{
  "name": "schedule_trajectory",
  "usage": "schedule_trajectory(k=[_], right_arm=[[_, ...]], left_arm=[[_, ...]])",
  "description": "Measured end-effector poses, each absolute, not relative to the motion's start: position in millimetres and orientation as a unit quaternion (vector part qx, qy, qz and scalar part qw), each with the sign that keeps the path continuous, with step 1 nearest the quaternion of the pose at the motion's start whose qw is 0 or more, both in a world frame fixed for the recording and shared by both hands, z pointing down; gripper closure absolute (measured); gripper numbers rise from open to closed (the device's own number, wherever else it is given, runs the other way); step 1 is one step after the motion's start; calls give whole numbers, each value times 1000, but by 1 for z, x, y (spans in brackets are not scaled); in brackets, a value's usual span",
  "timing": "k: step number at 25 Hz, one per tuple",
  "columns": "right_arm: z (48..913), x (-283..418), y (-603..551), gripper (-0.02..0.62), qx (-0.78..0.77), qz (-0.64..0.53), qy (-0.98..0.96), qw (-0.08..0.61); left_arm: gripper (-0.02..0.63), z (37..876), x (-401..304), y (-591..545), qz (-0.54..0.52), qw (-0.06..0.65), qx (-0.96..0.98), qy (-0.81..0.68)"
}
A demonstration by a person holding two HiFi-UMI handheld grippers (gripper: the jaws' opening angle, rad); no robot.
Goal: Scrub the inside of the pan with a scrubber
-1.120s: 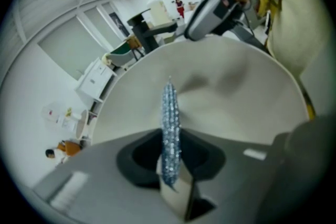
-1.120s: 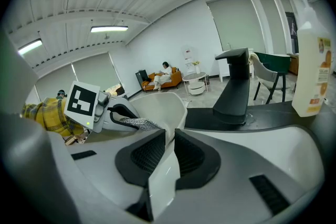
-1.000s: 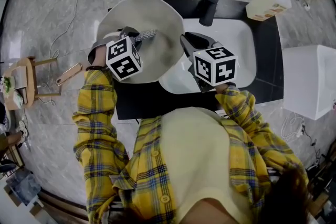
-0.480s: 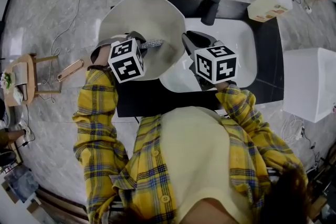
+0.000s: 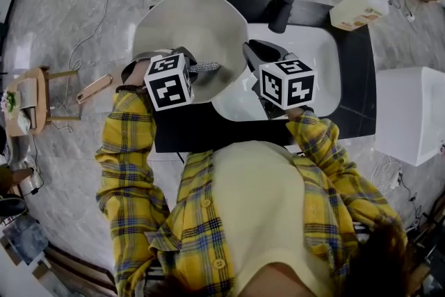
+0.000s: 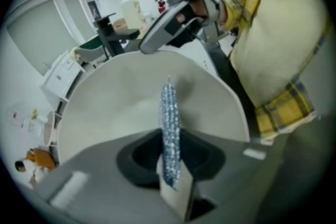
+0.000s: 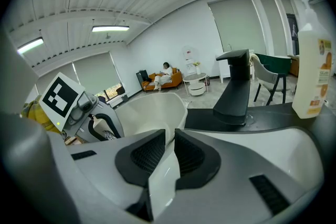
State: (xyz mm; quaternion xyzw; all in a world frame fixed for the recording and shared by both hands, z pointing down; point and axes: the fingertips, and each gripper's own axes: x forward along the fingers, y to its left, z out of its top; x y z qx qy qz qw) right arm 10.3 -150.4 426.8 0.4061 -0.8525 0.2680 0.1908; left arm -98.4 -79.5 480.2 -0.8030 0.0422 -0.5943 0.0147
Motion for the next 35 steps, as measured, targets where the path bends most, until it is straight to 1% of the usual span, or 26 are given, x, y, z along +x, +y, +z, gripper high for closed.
schedule_trajectory(k=[8,11,19,27,32,35], right_arm=[[427,10,-150,577,407,267,-852,194],[426,10,-150,577,406,268,-852,194],[427,10,-150,577,406,265,-852,198],[421,10,-148,577,409,251,-855,199],[409,13,-146,577,415,237,-856,199],[400,14,-145,577,419,228,-857,193]], left_arm=[[517,478,-98,-67,-596,-33,-802,23],[517,475,-99,-66,-594,-40,-803,22],[517,468,-100,-70,-585,-12,-810,42],[517,444,-95,-92,-538,32,-828,152],[517,429,-96,-96,-511,44,-833,207],[517,422,-99,-95,-498,39,-832,240]])
